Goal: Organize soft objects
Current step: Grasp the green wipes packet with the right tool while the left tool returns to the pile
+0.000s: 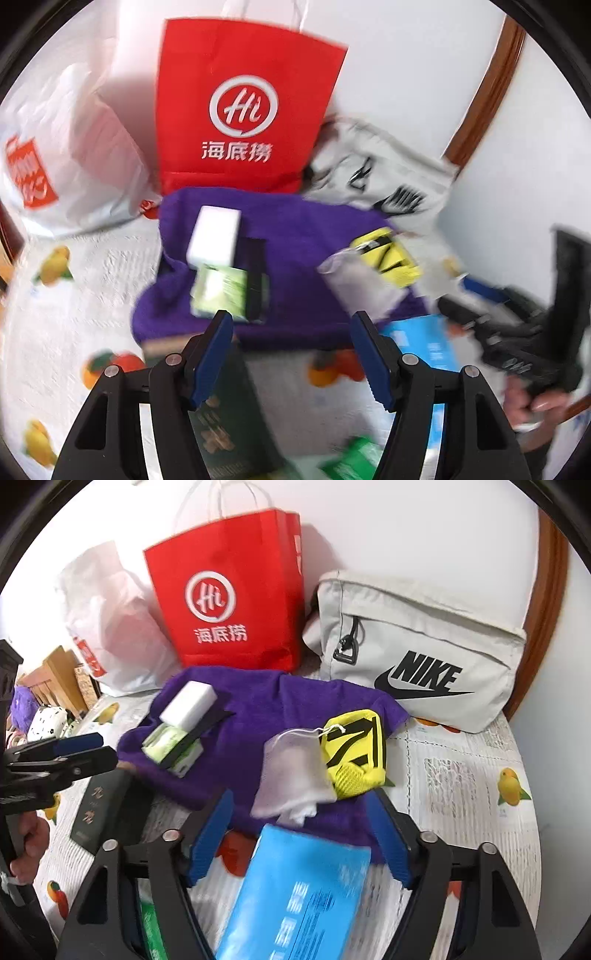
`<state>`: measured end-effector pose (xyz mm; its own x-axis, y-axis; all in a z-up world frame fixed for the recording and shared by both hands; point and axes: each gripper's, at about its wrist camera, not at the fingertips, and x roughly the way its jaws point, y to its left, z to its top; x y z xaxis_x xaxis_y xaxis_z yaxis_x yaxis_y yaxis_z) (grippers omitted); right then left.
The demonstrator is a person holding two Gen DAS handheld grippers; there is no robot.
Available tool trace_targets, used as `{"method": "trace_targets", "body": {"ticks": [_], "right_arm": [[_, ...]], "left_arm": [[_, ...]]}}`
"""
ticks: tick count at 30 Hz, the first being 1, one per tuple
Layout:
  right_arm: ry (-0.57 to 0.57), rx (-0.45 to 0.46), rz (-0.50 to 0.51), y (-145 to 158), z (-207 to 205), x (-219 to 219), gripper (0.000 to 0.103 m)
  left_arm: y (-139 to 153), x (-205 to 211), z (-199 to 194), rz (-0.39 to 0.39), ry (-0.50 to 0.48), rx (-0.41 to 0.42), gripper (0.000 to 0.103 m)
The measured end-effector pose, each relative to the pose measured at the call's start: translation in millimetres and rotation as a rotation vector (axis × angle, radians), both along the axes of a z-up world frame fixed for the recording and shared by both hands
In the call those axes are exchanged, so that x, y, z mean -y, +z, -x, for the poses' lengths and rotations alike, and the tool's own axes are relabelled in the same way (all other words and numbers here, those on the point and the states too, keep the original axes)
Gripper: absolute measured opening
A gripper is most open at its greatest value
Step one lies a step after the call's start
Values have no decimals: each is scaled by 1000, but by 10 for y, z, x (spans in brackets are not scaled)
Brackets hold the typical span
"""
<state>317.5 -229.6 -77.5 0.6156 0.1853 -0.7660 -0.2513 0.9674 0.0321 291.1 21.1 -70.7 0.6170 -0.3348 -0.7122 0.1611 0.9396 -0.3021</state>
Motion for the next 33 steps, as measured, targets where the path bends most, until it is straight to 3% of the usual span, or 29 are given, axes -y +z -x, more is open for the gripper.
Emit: {"method": "trace_targets", "body": {"ticks": [4, 9, 14, 26, 33], "right_arm": [[1, 13, 5, 10, 314, 1, 76], [-15, 43, -63, 31, 752, 76, 76], [-7, 46, -148, 57, 1185, 135, 76], [-30, 41, -82, -160, 1989, 90, 74], [50, 41, -55, -406, 2210, -127, 74]], "left_arm": [[124, -22, 369, 16, 16, 55, 64], [176, 36, 770, -90, 4, 95, 64], [64, 82, 1082, -85, -31, 53, 64], [-374, 236, 1710, -134, -76, -8, 66], [-637, 80, 1836, -142, -1, -57, 69]]}}
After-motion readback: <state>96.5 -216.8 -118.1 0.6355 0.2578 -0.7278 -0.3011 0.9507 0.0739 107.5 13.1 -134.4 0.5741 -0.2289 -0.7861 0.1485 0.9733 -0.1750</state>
